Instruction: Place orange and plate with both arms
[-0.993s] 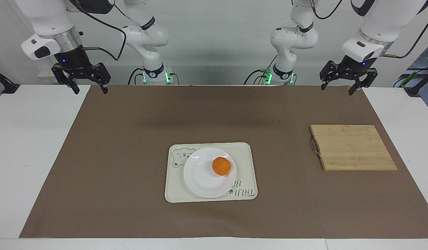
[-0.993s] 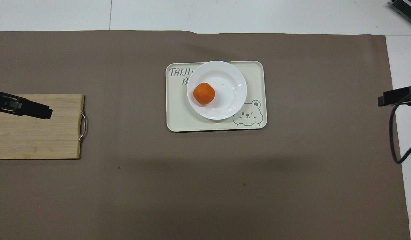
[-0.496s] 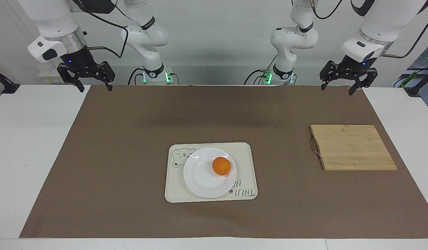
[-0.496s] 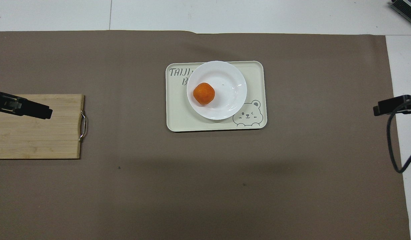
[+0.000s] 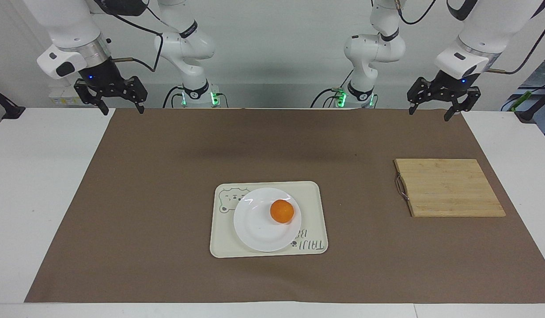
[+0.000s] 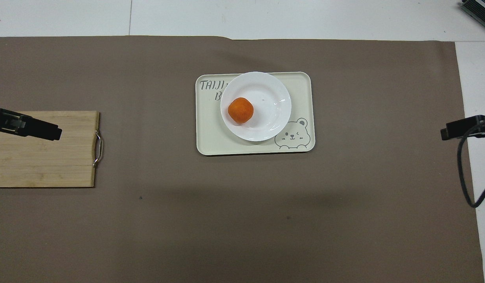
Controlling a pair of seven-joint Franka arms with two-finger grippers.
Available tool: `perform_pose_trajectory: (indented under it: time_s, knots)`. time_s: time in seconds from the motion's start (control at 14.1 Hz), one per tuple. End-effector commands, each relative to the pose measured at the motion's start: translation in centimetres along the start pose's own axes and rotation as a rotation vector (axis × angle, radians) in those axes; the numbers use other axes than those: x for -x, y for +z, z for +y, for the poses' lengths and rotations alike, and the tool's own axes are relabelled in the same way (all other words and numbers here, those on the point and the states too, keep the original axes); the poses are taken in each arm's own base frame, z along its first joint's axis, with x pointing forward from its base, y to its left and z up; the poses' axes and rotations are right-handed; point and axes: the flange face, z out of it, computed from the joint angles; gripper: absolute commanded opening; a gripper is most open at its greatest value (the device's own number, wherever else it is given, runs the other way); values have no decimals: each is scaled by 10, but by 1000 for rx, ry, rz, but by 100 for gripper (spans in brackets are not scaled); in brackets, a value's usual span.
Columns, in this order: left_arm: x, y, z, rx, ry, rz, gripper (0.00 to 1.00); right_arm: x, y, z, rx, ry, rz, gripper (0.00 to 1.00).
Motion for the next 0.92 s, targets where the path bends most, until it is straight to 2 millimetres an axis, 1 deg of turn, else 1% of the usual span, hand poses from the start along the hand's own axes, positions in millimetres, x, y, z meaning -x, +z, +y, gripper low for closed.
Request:
perform_pose_trajectory:
  time_s: [0.0,0.85]
  knots:
    - [5,-3,-2,-14,2,-11,100,9,-1,0,22,-23,-10,100]
    - [5,-3,-2,-14,3,-11,100,10,-1,0,21,-23,-16,100]
